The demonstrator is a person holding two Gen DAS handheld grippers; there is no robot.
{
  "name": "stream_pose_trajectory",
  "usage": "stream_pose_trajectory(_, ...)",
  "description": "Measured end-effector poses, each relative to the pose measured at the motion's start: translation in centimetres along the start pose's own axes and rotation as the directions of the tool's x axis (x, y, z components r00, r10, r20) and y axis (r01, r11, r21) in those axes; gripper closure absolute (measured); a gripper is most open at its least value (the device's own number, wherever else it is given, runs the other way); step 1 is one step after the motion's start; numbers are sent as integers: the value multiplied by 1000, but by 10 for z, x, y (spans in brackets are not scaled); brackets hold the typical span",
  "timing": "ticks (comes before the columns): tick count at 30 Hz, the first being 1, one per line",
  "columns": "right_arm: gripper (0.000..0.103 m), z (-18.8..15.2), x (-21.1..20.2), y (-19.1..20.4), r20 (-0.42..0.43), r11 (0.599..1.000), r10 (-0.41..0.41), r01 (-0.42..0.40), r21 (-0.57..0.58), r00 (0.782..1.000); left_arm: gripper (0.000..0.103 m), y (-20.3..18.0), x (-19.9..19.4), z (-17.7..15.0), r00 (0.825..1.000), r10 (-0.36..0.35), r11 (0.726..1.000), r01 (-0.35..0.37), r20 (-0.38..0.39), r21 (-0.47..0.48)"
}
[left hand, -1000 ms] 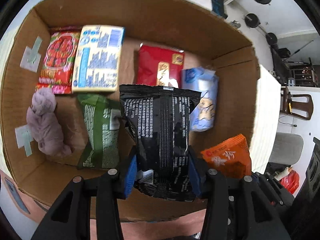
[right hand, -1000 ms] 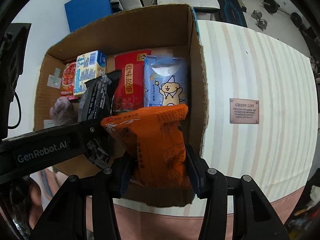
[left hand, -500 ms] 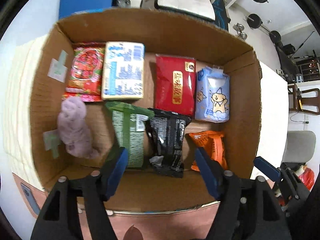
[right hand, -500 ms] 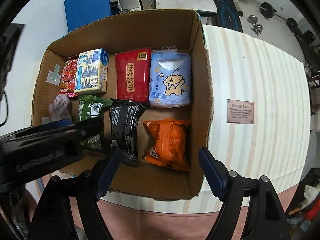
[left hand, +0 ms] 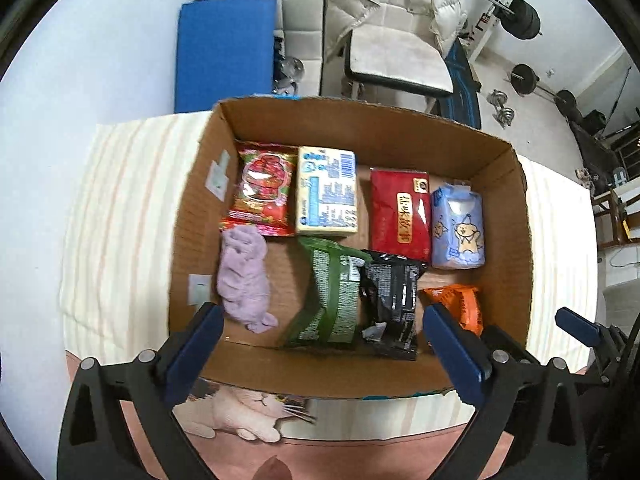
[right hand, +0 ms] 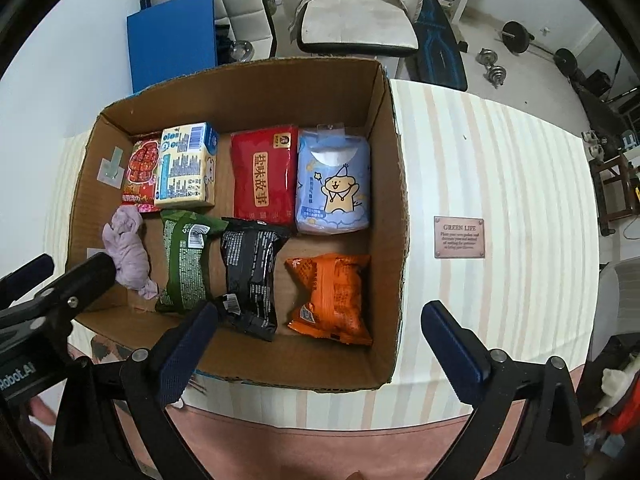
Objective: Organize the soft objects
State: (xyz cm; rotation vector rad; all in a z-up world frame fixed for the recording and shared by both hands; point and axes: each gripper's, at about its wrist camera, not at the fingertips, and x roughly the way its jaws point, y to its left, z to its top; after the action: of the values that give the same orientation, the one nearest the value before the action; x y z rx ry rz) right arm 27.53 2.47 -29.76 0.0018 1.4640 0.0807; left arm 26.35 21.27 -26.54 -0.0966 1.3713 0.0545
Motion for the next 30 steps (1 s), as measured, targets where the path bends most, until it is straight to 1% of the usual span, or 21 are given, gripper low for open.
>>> stream_pose_trajectory(7,0,-5,-10,2,26,1000,6,-6,13,1000,1,3,-25,-9,996,41,999,-41,77,-3)
stream_pose_trajectory(11,0,-13,-30,0,58,1000,8,-9,6,998,1,1,-57,-21,988,54,999,-53,145,-9)
stream_pose_trajectory(14,0,-26,-56,-4,101,1000,17,-16,-2,995,1,-3,-91,-38,976,46,999,-46,211,-6)
stream_pose_trajectory(16,0,-38,-78,-8,135,1000,29,-28,-10,990,1,-6,-111,-50,970,46,999,-48,241,2)
stream_pose_trajectory(20,0,-67,-122,-14,206,999,38,-33,-26,978,1,-11,-140,-71,964,38,999,-42,263,10)
stream_pose_trajectory(25,0,-98,-168,-19,261,998,57,-46,-49,964,1,-16,-177,-95,953,41,999,-43,300,-1)
stream_pose_trajectory(30,0,-130,-209,-28,307,996,82,-71,-48,948,1,-18,-210,-115,943,28,1000,-22,332,-21)
